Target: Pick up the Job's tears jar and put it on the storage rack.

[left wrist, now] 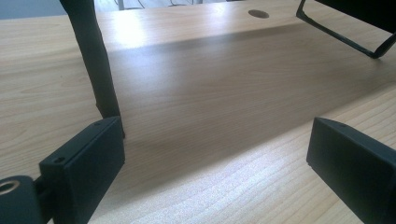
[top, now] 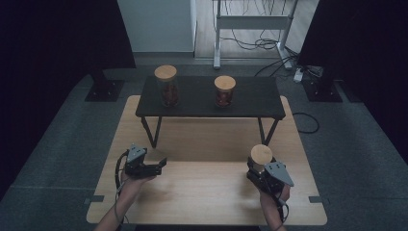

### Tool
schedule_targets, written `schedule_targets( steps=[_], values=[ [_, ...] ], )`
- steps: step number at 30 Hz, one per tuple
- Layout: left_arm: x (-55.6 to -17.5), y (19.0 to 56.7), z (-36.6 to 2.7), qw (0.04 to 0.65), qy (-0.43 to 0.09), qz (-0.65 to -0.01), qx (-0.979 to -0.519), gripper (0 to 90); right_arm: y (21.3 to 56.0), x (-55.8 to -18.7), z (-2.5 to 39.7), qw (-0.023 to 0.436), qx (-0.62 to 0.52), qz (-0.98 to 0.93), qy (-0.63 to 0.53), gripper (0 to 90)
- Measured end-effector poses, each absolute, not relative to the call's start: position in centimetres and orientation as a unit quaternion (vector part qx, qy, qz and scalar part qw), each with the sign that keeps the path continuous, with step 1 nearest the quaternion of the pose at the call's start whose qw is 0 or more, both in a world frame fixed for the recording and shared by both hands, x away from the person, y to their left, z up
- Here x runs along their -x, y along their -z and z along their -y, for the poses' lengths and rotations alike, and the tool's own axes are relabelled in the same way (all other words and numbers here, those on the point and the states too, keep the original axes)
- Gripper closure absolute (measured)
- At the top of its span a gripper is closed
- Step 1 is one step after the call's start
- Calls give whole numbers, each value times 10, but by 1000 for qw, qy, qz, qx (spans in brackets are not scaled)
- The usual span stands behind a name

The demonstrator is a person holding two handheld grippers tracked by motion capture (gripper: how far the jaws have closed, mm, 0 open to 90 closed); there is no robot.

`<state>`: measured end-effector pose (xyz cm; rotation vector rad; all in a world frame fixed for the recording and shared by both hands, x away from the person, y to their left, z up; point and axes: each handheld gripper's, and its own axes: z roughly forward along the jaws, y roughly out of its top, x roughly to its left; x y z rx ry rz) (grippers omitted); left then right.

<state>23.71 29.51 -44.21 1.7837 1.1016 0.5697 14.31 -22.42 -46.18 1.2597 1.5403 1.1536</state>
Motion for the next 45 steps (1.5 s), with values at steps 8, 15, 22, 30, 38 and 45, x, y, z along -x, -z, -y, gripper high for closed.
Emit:
schedule_targets(
  steps=[8, 15, 22, 30, 38, 45],
  values=[
    [-237, 442, -294, 465, -232, -448, -728, 39, 462, -140, 226, 411, -503, -608, -457, 257],
    [-238, 443, -294, 463, -231, -448, -729, 39, 459, -140, 226, 413, -500, -605, -461, 258],
    [-238, 443, -294, 462, -230, -449, -729, 39, 456, -139, 227, 419, -497, -599, -468, 258],
    [-238, 444, -294, 463, -231, -450, -728, 39, 456, -138, 226, 424, -492, -593, -475, 258],
    [-238, 444, -295, 463, -231, -451, -728, 39, 454, -137, 225, 429, -490, -588, -480, 258],
    [-238, 443, -295, 463, -232, -451, -727, 39, 450, -136, 224, 433, -485, -583, -487, 258]
  ],
)
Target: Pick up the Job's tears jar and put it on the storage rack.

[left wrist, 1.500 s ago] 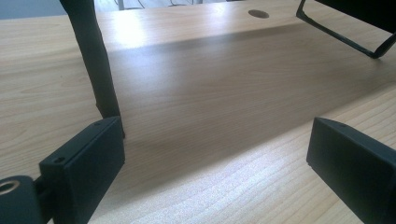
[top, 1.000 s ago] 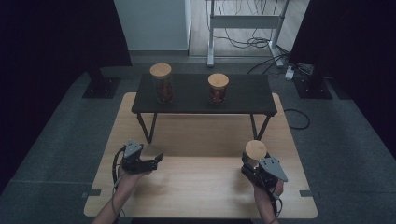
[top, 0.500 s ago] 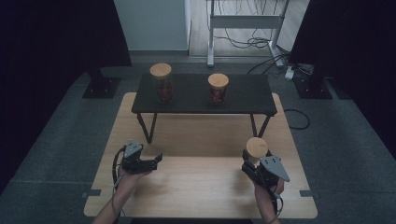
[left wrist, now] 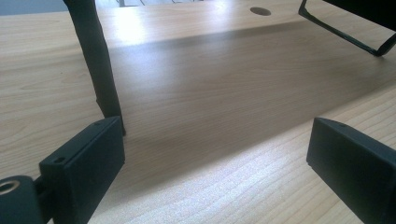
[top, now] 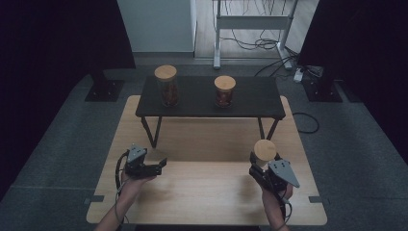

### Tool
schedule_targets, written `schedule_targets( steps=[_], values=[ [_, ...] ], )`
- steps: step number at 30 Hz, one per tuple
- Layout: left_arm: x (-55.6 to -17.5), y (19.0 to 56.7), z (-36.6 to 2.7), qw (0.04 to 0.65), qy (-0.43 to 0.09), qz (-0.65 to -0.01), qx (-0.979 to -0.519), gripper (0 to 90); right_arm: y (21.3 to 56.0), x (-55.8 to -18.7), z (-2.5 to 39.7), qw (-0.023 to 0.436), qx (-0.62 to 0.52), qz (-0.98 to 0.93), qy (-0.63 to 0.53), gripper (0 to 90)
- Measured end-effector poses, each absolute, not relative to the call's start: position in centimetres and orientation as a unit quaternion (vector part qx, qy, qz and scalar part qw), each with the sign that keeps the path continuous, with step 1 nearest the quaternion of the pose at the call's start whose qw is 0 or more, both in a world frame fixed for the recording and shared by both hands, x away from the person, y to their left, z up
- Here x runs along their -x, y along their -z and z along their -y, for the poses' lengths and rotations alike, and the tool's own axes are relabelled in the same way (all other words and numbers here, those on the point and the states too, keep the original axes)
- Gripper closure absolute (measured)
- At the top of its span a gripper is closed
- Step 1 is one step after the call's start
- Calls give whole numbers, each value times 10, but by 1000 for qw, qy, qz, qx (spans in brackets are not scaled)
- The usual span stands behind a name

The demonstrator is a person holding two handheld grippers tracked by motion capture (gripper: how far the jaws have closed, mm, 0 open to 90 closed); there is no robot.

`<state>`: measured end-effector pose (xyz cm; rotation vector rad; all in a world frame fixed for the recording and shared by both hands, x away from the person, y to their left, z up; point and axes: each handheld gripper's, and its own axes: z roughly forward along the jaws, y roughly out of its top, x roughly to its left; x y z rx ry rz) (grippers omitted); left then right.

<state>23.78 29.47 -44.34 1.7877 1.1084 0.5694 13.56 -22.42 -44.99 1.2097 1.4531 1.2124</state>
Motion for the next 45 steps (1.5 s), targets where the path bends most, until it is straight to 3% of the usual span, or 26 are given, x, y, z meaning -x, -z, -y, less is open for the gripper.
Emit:
schedule_targets(
  steps=[45],
  values=[
    [-237, 442, -296, 464, -233, -452, -726, 39, 420, -141, 220, 459, -457, -556, -521, 258]
  ],
)
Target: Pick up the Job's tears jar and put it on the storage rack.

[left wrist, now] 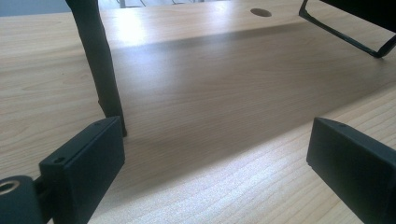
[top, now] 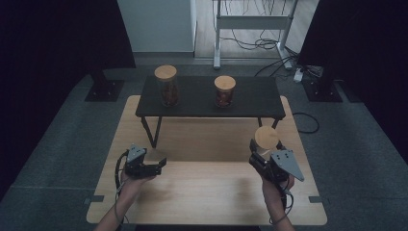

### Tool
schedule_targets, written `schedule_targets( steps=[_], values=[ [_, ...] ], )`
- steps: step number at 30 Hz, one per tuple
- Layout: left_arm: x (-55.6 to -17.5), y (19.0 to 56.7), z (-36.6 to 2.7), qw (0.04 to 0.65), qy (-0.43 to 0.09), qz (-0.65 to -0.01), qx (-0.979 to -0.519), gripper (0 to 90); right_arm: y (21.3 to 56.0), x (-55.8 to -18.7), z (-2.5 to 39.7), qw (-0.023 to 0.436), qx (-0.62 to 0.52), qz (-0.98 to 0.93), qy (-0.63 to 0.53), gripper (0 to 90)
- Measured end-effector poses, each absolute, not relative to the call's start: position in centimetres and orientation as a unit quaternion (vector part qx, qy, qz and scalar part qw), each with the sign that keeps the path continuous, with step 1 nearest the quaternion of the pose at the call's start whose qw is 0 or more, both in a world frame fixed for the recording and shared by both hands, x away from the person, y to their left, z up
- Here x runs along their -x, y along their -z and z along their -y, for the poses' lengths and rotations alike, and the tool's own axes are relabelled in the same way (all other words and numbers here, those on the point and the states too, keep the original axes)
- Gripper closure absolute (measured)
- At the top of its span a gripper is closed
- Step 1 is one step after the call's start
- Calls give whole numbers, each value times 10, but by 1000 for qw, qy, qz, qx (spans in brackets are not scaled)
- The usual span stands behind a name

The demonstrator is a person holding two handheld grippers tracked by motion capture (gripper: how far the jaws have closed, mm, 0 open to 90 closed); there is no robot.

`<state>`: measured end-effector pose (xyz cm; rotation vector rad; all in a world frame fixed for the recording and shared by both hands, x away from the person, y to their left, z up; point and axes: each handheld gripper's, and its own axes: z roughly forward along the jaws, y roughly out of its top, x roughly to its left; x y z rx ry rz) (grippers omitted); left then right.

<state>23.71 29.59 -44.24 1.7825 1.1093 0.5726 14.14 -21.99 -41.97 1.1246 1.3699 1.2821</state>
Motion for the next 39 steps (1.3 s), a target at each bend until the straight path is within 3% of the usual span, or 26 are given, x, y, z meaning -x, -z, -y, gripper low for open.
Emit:
schedule_targets(
  steps=[39],
  values=[
    [-239, 444, -301, 463, -233, -463, -719, 39, 400, -173, 217, 472, -449, -541, -533, 258]
  ],
)
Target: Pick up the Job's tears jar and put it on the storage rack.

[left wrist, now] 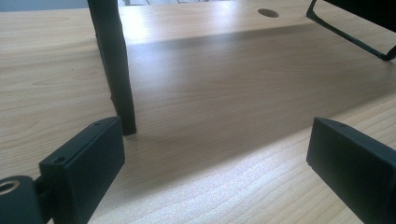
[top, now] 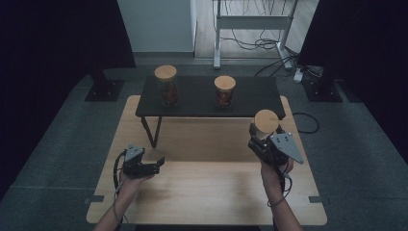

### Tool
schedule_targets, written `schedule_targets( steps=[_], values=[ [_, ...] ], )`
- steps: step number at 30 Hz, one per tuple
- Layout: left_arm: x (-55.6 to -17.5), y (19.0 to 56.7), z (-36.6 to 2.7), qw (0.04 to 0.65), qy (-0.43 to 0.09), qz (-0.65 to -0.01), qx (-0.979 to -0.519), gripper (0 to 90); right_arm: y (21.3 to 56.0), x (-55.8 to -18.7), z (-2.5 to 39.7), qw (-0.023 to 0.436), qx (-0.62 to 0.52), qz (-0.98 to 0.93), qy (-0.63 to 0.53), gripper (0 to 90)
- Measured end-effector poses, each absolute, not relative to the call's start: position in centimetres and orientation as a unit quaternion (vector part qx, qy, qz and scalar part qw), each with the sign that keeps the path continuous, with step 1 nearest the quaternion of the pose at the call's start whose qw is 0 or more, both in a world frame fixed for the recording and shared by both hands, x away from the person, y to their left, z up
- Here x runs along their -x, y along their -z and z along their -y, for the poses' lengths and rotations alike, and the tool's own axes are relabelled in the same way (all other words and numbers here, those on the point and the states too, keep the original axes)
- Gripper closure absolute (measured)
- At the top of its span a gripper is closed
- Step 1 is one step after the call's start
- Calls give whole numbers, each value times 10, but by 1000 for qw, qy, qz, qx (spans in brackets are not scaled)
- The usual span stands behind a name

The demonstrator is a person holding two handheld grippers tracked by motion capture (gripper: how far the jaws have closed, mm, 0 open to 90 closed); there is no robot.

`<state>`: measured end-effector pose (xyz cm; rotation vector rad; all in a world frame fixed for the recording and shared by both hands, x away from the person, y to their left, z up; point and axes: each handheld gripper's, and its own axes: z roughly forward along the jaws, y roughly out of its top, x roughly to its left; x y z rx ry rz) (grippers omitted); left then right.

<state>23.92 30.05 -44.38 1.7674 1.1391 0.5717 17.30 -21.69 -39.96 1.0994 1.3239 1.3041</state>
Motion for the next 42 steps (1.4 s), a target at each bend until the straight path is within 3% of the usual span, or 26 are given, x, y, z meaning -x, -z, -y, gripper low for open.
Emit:
schedule_targets(
  steps=[42],
  values=[
    [-247, 447, -304, 460, -226, -468, -720, 39, 378, -243, 212, 487, -454, -534, -521, 258]
  ],
)
